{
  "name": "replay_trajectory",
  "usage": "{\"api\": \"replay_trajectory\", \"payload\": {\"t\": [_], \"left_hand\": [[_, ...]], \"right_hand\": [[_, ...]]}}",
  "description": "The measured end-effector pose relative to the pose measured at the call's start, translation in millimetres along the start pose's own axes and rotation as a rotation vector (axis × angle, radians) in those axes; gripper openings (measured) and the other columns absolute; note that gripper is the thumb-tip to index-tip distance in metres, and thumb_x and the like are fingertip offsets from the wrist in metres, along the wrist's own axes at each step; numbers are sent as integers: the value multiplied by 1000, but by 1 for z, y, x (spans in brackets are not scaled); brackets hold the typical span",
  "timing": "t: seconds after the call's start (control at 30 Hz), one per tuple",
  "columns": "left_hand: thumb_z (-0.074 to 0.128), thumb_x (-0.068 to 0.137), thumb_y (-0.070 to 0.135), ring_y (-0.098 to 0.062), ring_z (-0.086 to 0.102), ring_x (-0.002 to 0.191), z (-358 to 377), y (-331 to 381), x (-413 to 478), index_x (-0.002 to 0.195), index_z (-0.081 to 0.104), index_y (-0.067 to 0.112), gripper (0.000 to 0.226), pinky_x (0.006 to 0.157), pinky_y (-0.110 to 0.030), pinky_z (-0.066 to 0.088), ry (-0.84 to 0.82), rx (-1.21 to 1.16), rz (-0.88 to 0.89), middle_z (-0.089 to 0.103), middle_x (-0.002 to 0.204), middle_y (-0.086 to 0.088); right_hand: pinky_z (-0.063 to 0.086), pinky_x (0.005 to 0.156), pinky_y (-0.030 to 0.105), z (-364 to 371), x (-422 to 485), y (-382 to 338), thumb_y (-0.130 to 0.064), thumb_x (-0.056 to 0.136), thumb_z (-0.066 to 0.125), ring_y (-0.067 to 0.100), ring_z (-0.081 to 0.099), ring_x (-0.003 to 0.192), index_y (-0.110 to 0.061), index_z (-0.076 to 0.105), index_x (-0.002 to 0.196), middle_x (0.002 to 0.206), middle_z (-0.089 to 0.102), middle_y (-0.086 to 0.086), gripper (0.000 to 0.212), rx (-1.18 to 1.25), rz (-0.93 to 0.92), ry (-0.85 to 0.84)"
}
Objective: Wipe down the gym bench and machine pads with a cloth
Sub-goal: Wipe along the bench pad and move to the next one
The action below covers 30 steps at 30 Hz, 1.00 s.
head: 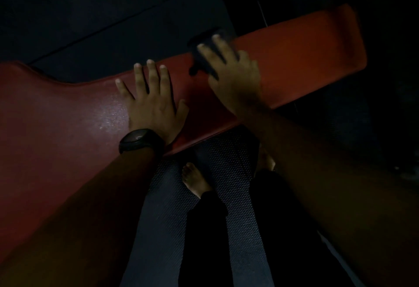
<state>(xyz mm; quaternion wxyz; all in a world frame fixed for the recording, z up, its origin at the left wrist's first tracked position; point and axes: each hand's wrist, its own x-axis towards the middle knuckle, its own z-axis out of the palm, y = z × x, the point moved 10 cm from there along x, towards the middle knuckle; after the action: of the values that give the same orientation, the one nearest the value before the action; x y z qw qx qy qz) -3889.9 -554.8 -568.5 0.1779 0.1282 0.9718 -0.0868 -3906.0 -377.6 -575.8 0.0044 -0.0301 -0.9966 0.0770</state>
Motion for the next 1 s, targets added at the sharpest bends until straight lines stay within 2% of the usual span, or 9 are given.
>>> {"api": "replay_trajectory", "payload": {"t": [0.1, 0.17, 0.33, 0.43, 0.6, 0.67, 0.87, 0.93, 1.0], "left_hand": [[30, 93, 59, -39, 1, 156, -4, 0, 2, 161, 11, 8, 87, 118, -70, 1, 0, -27, -4, 7, 169, -17], [29, 93, 59, -38, 1, 156, -4, 2, 5, 160, 12, 8, 86, 120, -70, 3, -8, -25, 7, 7, 169, -18], [22, 95, 61, -38, 1, 156, -3, 9, 11, 161, 12, 9, 84, 118, -71, 1, 4, -38, -7, 8, 169, -15], [23, 96, 61, -38, 1, 156, -2, 16, 14, 161, 10, 10, 84, 118, -71, 2, 9, -3, 14, 6, 169, -15], [26, 96, 63, -38, 2, 156, -3, 24, 18, 161, 10, 10, 85, 119, -71, 2, 11, -8, 32, 7, 169, -14], [27, 95, 63, -39, 2, 156, -4, 26, 19, 161, 10, 10, 86, 118, -72, 2, 10, -13, 21, 8, 169, -15], [25, 94, 67, -40, 4, 155, -4, 40, 24, 160, 13, 11, 88, 117, -72, 3, 25, -41, 21, 10, 169, -16], [30, 93, 65, -39, 4, 155, -2, 45, 27, 161, 13, 11, 88, 117, -73, 4, 24, -32, 42, 11, 169, -16], [33, 92, 64, -39, 5, 155, -1, 50, 29, 160, 14, 11, 88, 117, -73, 5, 26, -15, 65, 12, 168, -15]], "right_hand": [[42, 93, 45, 9, -31, 37, -39, 93, 54, 31, 49, 120, -44, 31, 156, 167, 23, -6, 67, 218, 503, -60], [43, 97, 51, 7, -60, 21, -37, 93, 59, 36, 46, 125, -40, 33, 156, 167, 22, -3, 68, 272, 576, -57], [50, 79, 49, -4, -47, -39, -40, 88, 49, 40, 57, 107, -37, 51, 147, 157, 45, 1, 59, 217, -145, 12], [50, 73, 43, 1, -5, -15, -38, 87, 52, 36, 60, 101, -42, 45, 149, 158, 44, -2, 63, 42, -323, 20], [46, 94, 48, 11, -27, 69, -39, 91, 50, 34, 51, 118, -42, 35, 155, 166, 27, -4, 66, 218, 476, -8], [44, 98, 53, 13, -62, 53, -37, 92, 56, 39, 48, 124, -39, 35, 155, 167, 24, -2, 67, 294, 580, -31], [51, 77, 47, 1, -35, -7, -36, 86, 51, 38, 59, 105, -38, 48, 149, 158, 44, 1, 63, 138, -233, 2], [50, 75, 45, -1, -8, 15, -36, 86, 51, 37, 60, 104, -41, 44, 150, 159, 42, -1, 65, 16, -267, 17], [46, 86, 46, 10, 5, 52, -37, 89, 52, 36, 54, 115, -44, 33, 155, 165, 29, -3, 68, 31, -32, -86]]}}
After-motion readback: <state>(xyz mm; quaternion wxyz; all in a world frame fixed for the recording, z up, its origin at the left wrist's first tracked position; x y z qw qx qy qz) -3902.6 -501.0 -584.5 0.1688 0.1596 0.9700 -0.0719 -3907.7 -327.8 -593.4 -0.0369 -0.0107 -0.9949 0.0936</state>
